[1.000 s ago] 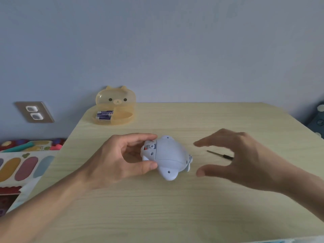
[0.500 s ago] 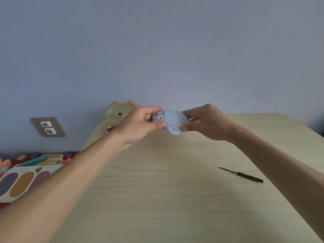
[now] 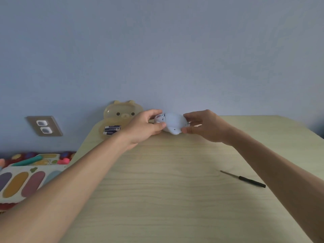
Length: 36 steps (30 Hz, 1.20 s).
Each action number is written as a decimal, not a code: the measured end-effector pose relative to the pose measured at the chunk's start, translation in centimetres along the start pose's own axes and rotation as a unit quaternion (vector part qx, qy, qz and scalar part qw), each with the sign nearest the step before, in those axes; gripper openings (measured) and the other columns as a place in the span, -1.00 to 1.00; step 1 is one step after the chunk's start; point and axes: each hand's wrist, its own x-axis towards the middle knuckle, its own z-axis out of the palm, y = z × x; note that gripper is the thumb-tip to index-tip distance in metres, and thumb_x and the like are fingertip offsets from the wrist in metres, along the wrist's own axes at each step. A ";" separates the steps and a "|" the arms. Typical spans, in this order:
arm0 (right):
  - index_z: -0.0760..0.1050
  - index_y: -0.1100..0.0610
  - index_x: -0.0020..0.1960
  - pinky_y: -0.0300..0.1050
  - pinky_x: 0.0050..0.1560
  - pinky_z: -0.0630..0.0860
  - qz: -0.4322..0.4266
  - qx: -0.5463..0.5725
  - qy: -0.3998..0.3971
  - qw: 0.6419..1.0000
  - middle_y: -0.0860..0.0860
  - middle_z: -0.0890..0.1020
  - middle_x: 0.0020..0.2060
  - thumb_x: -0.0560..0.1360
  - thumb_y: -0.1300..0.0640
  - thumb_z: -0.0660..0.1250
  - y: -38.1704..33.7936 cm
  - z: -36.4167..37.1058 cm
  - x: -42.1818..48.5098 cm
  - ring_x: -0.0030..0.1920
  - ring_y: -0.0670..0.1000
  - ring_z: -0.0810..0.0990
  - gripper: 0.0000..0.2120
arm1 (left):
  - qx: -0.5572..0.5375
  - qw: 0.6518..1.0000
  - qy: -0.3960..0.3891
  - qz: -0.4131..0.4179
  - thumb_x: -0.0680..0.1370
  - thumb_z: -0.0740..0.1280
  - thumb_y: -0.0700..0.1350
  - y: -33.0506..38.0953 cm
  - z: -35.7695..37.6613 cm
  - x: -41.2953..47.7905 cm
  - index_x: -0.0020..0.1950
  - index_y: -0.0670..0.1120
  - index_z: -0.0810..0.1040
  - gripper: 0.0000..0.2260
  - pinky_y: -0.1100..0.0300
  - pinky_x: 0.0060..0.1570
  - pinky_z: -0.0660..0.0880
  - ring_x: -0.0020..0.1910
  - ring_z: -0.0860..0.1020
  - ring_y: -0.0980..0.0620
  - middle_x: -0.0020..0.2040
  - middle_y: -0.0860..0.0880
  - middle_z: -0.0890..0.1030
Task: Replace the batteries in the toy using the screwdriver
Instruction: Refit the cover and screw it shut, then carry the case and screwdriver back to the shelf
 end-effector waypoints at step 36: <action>0.71 0.15 -0.10 -0.01 -0.11 0.68 -0.024 -0.128 0.054 0.990 0.09 0.76 -0.15 0.58 -0.22 0.38 -12.5 6.5 5.3 -0.17 0.08 0.72 -0.58 | -0.121 0.985 0.103 -0.070 0.51 0.49 0.03 -2.7 -14.9 -4.8 0.21 -0.26 0.65 -0.58 0.15 -0.08 0.75 0.04 0.79 -0.10 0.08 -0.16 0.80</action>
